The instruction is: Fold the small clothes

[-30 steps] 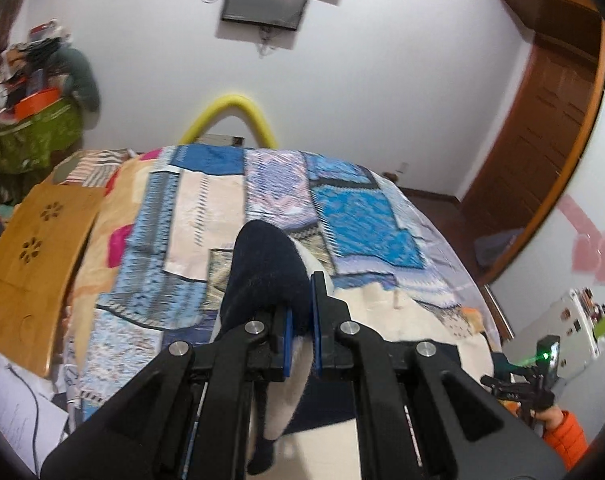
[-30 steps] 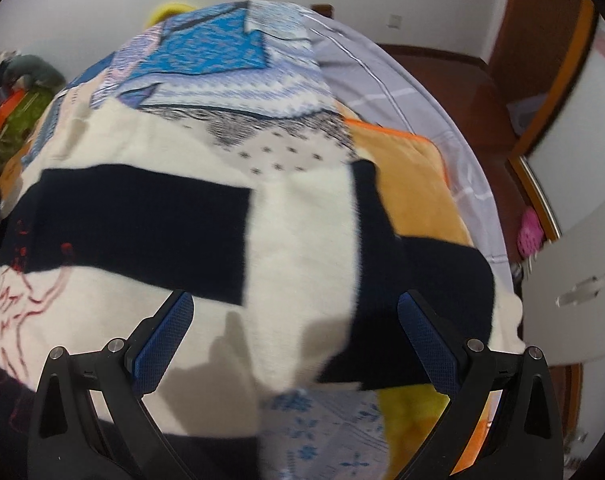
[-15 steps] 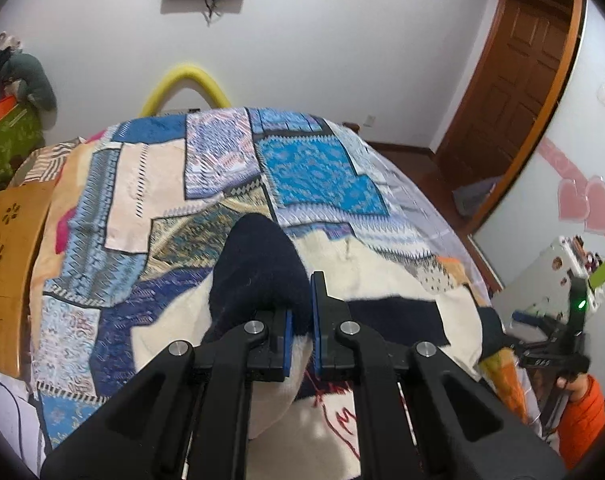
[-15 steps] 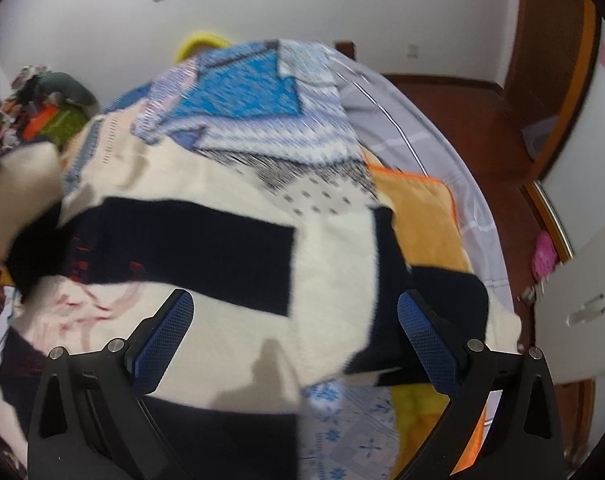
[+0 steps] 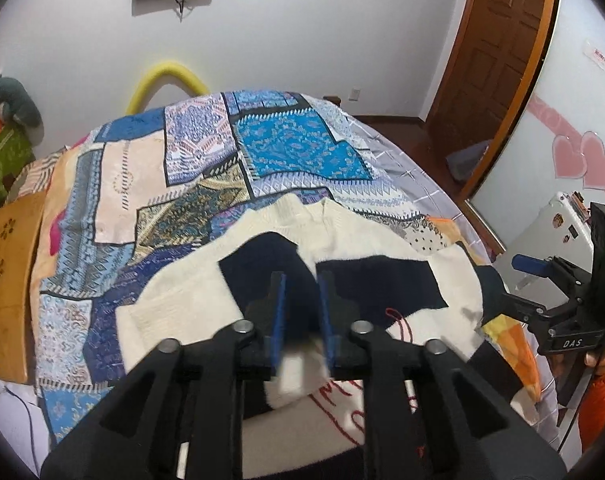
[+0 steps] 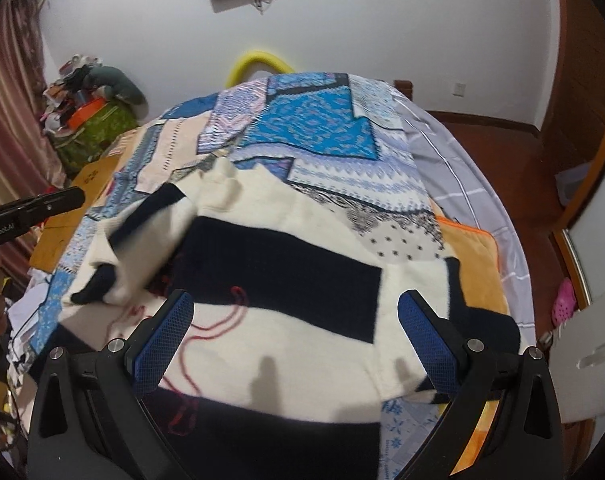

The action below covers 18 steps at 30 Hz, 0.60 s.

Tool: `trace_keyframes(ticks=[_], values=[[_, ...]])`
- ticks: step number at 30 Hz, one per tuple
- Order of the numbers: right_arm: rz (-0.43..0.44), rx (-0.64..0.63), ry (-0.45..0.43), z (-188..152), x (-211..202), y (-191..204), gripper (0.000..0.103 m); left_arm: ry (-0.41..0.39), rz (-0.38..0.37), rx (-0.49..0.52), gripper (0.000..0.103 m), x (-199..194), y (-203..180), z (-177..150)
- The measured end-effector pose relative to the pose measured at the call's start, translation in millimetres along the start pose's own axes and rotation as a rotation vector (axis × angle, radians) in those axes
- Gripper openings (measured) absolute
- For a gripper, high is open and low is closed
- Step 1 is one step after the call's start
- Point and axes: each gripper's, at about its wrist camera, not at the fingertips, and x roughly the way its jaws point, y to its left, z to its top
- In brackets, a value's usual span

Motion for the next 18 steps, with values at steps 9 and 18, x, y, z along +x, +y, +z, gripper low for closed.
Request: trace_keyframes(ticks=[9,18], values=[[0.054,-0.081,-0.029,16,1,44,0.101,-0.09,0.145,-0.019,0.067,-43,38,-6],[0.108,-0.184,-0.025,29,11,101,0.101,-0.029,0.234,-0.094,0.079,-54,97,-39]])
